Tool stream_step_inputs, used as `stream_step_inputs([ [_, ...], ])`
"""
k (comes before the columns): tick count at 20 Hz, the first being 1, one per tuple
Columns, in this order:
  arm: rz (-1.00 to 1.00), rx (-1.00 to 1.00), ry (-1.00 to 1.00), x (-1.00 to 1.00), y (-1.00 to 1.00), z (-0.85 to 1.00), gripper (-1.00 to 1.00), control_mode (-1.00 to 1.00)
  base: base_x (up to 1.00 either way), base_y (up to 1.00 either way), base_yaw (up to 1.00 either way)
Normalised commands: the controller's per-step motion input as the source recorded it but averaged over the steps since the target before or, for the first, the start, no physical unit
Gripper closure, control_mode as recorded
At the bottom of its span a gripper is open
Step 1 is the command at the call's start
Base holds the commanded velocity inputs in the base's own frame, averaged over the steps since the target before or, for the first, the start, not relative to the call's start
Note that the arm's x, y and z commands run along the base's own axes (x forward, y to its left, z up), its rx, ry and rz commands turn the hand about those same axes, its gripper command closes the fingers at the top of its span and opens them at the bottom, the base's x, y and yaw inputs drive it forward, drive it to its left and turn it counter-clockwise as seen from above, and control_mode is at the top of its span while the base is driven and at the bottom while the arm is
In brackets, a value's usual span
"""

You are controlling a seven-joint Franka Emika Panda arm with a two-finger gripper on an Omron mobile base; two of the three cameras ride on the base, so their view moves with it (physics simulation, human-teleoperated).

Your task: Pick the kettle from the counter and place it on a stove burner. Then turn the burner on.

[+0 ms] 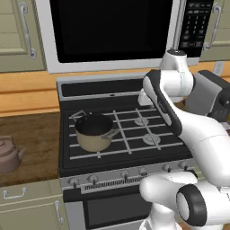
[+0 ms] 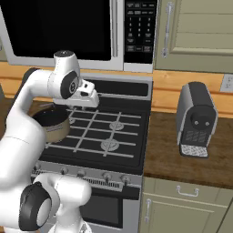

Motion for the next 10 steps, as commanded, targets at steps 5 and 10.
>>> stream_step_inputs([
  [5,0.02,-0.05,-0.07,-0.24,0.3,-0.07,-1.0,-1.0,0.0,0.0,0.0],
  [10,0.08,-0.14,-0.01,-0.59,1.0,-0.21,-1.0,-1.0,0.0,0.0,0.0],
])
